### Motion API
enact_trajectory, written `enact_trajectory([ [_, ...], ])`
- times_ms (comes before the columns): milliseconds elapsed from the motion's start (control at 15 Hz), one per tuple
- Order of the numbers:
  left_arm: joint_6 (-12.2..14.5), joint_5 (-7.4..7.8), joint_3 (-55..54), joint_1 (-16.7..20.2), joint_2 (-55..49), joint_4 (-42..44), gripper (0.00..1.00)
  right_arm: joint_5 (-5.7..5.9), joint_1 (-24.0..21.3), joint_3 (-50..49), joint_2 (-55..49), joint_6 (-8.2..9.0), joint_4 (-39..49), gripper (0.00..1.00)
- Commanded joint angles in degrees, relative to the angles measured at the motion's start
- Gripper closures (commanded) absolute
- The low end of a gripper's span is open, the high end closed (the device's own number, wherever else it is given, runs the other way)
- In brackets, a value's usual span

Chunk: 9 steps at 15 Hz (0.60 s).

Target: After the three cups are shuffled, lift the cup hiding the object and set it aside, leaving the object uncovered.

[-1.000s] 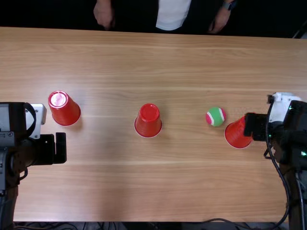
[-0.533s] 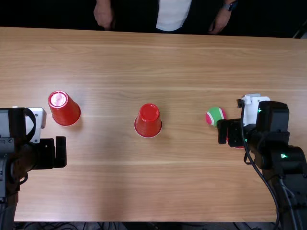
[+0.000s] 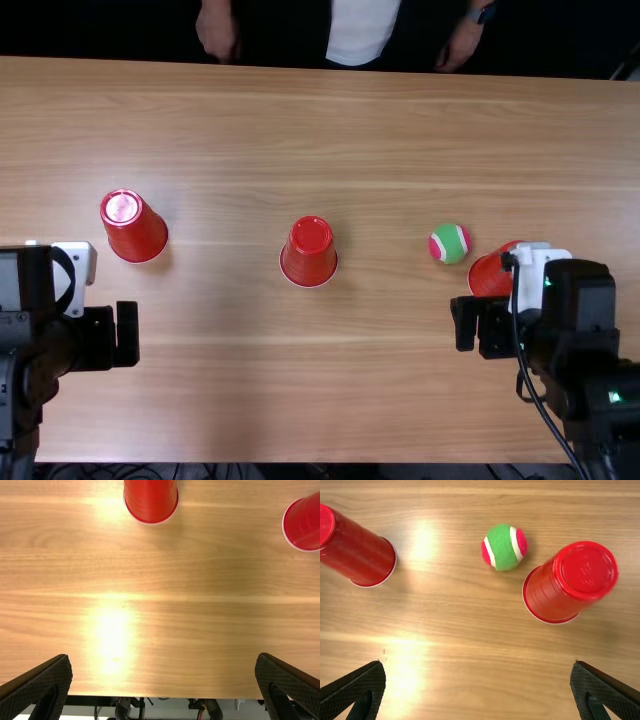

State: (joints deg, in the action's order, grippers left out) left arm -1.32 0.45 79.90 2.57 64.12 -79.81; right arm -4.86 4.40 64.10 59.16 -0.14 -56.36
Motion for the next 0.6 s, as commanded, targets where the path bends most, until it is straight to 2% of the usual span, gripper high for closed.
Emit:
enact_trajectory([
  [0,0.5,0.29,-2.5,-0.6,-3.5,0.3,0.0,0.12,0.2,-1.2,-4.1,0.56,-0.1,0.0],
  [267,0.8,0.71,-10.6,-0.6,-9.0,1.0,0.0,0.12,-0.2,-10.7,-17.2,0.56,3.0,0.0],
  [400,0.8,0.71,-17.0,-0.6,-16.1,2.7,0.0,0.22,-0.3,-15.8,-23.1,0.56,7.9,0.0],
  [533,0.2,1.24,-24.5,-0.4,-22.6,14.2,0.0,0.33,-0.3,-20.4,-30.0,0.56,11.5,0.0],
])
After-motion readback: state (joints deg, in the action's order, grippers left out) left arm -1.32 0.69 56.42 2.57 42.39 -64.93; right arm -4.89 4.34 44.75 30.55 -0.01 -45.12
